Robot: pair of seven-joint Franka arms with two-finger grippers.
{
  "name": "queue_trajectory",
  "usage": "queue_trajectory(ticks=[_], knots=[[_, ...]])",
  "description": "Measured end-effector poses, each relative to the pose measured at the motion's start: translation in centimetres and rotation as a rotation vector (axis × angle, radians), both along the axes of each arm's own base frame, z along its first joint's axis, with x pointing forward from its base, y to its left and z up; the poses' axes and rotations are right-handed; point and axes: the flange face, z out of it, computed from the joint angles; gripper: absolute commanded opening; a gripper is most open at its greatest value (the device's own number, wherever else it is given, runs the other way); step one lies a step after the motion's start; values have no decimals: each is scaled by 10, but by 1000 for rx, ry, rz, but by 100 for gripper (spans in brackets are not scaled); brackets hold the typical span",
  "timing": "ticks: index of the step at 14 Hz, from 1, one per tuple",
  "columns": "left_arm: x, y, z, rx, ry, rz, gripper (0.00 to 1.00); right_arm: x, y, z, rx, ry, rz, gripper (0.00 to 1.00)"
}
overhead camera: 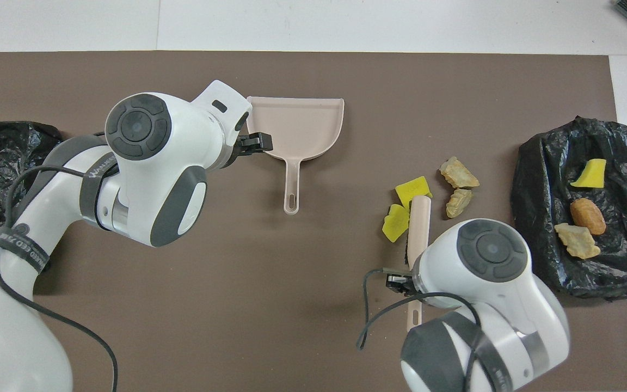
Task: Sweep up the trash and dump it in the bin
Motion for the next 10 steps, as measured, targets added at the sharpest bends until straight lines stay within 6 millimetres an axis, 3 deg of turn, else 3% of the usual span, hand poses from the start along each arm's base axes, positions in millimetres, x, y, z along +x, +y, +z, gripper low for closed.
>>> queue_trajectory(ticks=[7, 10], knots=[[-18, -15, -25, 25, 43, -32, 100, 48, -144, -6, 63, -49, 220, 0], [-29, -36, -34, 12, 21, -64, 100, 60, -176, -11, 14, -89, 338, 0]])
